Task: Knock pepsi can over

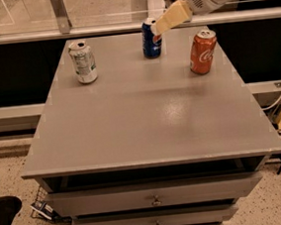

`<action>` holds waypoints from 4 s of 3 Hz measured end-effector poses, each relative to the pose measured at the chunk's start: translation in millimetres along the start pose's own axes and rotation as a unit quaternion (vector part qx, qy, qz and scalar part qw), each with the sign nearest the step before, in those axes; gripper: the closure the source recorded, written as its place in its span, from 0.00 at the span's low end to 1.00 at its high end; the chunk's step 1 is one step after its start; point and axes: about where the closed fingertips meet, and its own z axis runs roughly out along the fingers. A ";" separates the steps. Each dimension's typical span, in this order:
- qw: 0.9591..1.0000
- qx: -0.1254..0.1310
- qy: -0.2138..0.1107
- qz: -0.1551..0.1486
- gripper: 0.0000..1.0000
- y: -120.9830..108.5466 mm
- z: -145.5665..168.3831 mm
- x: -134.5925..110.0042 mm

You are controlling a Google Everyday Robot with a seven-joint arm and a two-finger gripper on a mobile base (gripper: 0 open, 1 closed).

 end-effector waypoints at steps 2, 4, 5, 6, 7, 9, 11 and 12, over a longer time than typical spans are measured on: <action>1.000 -0.021 0.007 0.022 0.00 -7.8 63.8 8.5; 0.998 -0.047 0.001 0.050 0.00 -8.6 113.4 14.5; 0.996 -0.061 -0.005 0.067 0.00 -6.0 134.6 19.0; 0.993 -0.078 -0.015 0.083 0.00 0.7 152.6 20.6; 0.993 -0.079 -0.013 0.082 0.18 2.8 154.9 21.5; 0.993 -0.084 -0.011 0.082 0.64 7.4 160.2 22.9; 0.993 -0.088 -0.008 0.082 1.00 12.1 165.4 24.2; 0.994 -0.086 0.006 0.071 1.00 17.1 163.2 22.4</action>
Offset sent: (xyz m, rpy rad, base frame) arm 0.0728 0.0131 -0.0565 0.0658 0.0651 0.0026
